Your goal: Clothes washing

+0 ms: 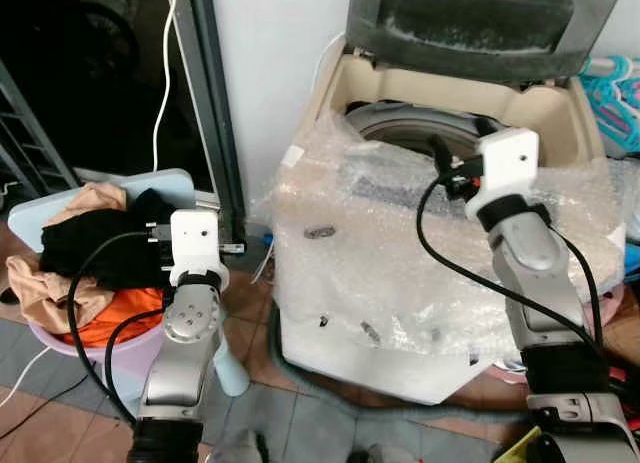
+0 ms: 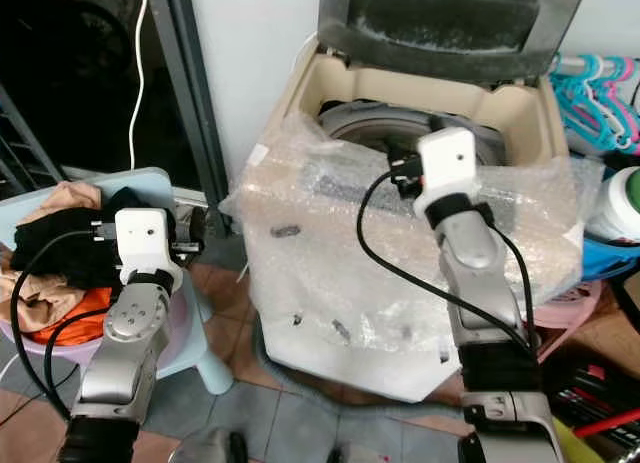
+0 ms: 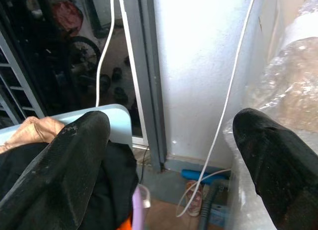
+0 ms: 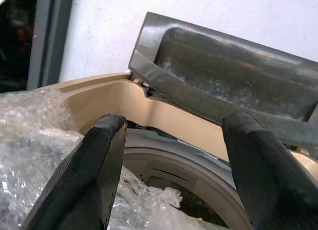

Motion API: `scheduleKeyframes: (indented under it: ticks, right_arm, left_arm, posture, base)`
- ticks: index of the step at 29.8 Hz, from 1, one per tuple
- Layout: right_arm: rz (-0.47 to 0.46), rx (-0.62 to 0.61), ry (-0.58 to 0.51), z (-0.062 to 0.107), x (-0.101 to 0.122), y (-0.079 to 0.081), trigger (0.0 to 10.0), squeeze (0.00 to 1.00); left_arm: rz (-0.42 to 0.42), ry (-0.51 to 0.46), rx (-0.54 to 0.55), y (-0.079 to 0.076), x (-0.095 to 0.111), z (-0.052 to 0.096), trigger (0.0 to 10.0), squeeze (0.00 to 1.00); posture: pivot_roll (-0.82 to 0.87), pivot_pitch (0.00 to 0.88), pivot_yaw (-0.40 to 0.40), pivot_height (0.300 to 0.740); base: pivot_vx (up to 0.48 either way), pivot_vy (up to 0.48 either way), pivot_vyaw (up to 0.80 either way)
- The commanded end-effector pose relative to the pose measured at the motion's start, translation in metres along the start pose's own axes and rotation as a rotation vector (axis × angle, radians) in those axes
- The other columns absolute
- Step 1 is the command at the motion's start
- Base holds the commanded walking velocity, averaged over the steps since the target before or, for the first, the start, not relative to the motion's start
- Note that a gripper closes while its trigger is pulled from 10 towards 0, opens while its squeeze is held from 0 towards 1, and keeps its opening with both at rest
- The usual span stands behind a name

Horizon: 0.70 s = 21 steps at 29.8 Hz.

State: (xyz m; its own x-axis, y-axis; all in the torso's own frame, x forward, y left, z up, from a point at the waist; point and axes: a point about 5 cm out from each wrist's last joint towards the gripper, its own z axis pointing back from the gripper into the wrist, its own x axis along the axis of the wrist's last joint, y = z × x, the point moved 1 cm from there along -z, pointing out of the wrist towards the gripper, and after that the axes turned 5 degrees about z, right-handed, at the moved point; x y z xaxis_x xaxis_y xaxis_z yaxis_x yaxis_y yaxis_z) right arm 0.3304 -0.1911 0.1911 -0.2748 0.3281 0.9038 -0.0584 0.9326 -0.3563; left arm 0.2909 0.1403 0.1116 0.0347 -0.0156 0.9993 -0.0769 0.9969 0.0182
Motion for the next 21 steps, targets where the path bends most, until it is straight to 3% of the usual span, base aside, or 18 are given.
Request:
scheduleKeyframes:
  ticks: [1,6,7,8,13,15,16,17,20,21]
  right_arm:
    - [0.003,-0.017,-0.018,0.001,0.007,0.0,10.0,1.0]
    - [-0.005,-0.034,0.016,0.016,0.004,0.007,10.0,1.0]
    - [-0.008,-0.035,0.019,0.018,0.004,0.009,10.0,0.63]
    - [-0.033,-0.056,0.018,0.023,0.004,0.01,10.0,0.0]
    - [-0.087,-0.08,0.064,0.02,-0.001,0.012,10.0,0.0]
    - [-0.076,-0.074,0.06,0.019,0.0,0.013,10.0,0.0]
    - [0.022,-0.094,0.076,0.015,0.0,0.012,10.0,0.0]
    - [0.013,-0.104,0.073,0.013,0.001,0.012,10.0,0.0]
    - [-0.199,-0.113,0.106,0.01,-0.001,0.015,10.0,0.0]
    - [-0.202,-0.126,0.118,0.009,-0.002,0.014,10.0,0.0]
  left_arm:
    - [-0.012,-0.006,-0.002,0.003,0.003,0.002,10.0,0.0]
    - [-0.029,-0.016,-0.016,0.006,0.006,0.006,10.0,0.0]
    - [-0.03,-0.02,-0.017,0.007,0.007,0.006,10.0,0.0]
    - [-0.037,-0.021,-0.021,0.008,0.008,0.008,10.0,0.0]
    - [-0.054,-0.016,-0.035,0.009,0.007,0.011,10.0,0.0]
    - [-0.057,-0.014,-0.038,0.009,0.006,0.011,10.0,0.0]
    - [-0.061,-0.011,-0.043,0.009,0.006,0.012,10.0,0.0]
    - [-0.061,-0.011,-0.044,0.009,0.006,0.012,10.0,0.0]
    - [-0.062,-0.008,-0.042,0.01,0.006,0.012,10.0,0.0]
    - [-0.061,-0.009,-0.038,0.01,0.006,0.012,10.0,0.0]
  posture:
    - [-0.06,0.0,0.024,0.74]
    - [-0.06,0.0,0.034,0.74]
    - [-0.05,0.0,0.035,0.74]
    - [-0.05,0.0,0.039,0.74]
    - [-0.05,0.0,0.048,0.74]
    - [-0.05,0.0,0.051,0.74]
    - [-0.05,0.0,0.053,0.74]
    - [-0.05,0.0,0.055,0.74]
    - [-0.05,0.0,0.056,0.74]
    - [-0.04,0.0,0.058,0.74]
  base:
    - [0.0,0.48,0.0]
    - [0.0,0.48,0.0]
    - [0.0,0.48,0.0]
    - [0.0,0.48,0.0]
    - [0.0,0.48,0.0]
    - [0.0,0.48,0.0]
    - [0.0,0.48,0.0]
    - [0.0,0.48,0.0]
    - [0.0,0.48,0.0]
    - [0.0,0.48,0.0]
